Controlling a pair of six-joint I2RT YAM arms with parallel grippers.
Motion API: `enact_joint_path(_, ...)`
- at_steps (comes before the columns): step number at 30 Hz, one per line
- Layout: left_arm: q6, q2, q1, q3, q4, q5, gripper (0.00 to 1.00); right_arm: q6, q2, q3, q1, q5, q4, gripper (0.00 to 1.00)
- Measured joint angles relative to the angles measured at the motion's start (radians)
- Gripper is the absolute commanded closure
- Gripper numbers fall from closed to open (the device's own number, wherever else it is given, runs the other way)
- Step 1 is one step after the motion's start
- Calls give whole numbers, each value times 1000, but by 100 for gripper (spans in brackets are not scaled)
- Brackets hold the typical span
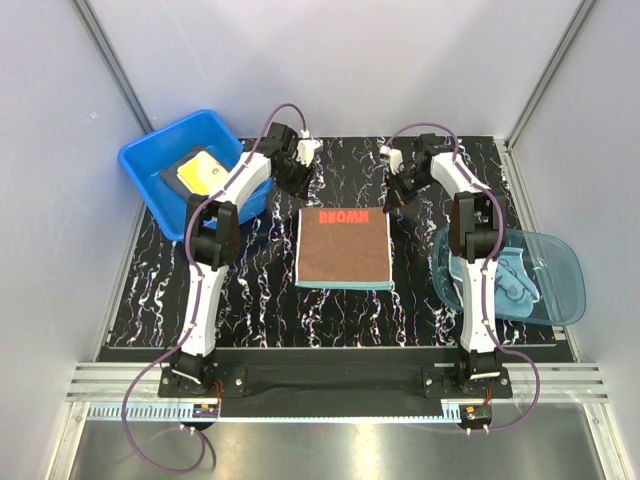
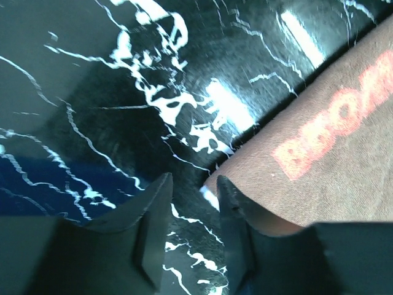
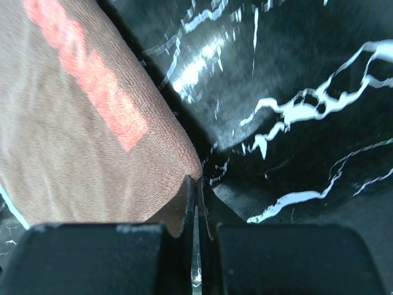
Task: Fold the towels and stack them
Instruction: Fold the towel
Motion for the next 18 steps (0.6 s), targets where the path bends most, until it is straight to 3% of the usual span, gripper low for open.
enact_joint_path(9, 13, 32, 0, 0, -53, 18, 52, -7, 44, 129, 7, -40, -20, 98)
enact_joint_path(18, 36, 74, 0, 50, -97, 17, 53, -19, 60, 136, 11, -45, -47, 98)
